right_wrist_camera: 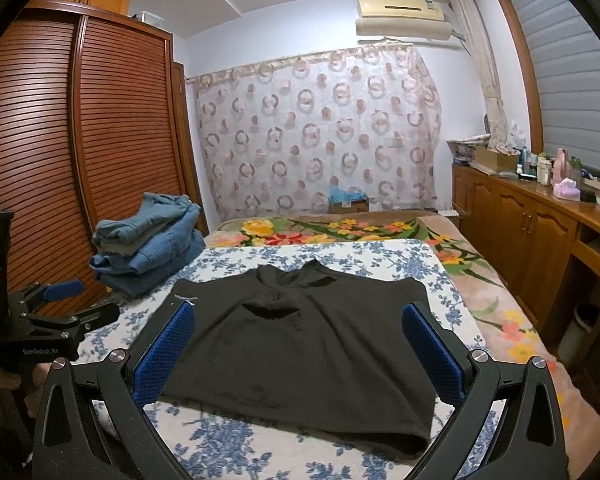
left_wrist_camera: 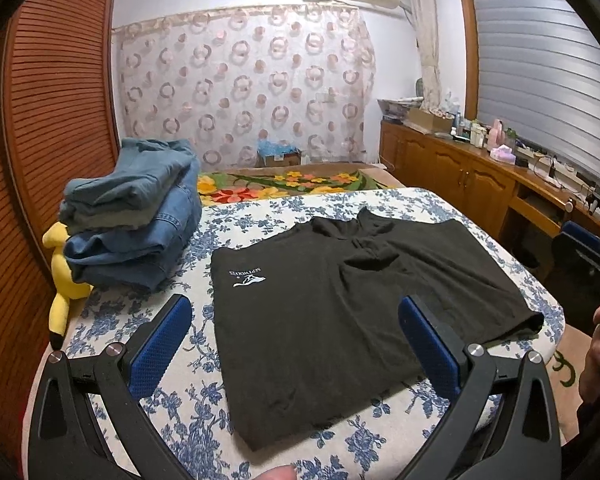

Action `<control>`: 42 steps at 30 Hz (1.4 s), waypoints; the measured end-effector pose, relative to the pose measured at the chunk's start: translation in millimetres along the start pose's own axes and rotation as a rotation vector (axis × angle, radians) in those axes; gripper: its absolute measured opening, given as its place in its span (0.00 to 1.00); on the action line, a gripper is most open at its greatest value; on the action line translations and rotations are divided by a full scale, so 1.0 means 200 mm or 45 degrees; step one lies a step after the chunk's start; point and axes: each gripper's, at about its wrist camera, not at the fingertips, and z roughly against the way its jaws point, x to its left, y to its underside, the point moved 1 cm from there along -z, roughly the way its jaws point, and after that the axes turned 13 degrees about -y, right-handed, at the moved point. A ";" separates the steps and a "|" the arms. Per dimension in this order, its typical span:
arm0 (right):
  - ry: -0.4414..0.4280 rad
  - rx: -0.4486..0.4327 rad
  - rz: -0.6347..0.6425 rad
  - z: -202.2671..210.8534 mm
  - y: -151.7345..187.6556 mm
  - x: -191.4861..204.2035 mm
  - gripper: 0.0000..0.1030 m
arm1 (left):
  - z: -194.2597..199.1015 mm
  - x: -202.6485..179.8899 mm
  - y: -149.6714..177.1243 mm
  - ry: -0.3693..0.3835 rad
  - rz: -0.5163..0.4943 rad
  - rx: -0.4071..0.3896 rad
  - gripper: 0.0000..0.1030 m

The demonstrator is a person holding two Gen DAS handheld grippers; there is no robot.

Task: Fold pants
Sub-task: 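Move the right gripper to the black garment's edge and close on it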

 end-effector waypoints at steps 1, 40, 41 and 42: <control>0.009 0.004 0.006 -0.01 0.00 -0.01 1.00 | -0.02 0.00 0.00 0.004 -0.005 0.006 1.00; 0.083 0.494 -0.230 -0.55 -0.25 -0.65 0.40 | -0.54 -0.25 0.02 0.256 -0.167 0.357 1.00; 0.085 0.513 -0.235 -0.56 -0.26 -0.65 0.39 | -0.55 -0.25 0.02 0.255 -0.170 0.368 1.00; 0.083 0.529 -0.240 -0.58 -0.27 -0.66 0.38 | -0.56 -0.26 0.03 0.255 -0.172 0.381 1.00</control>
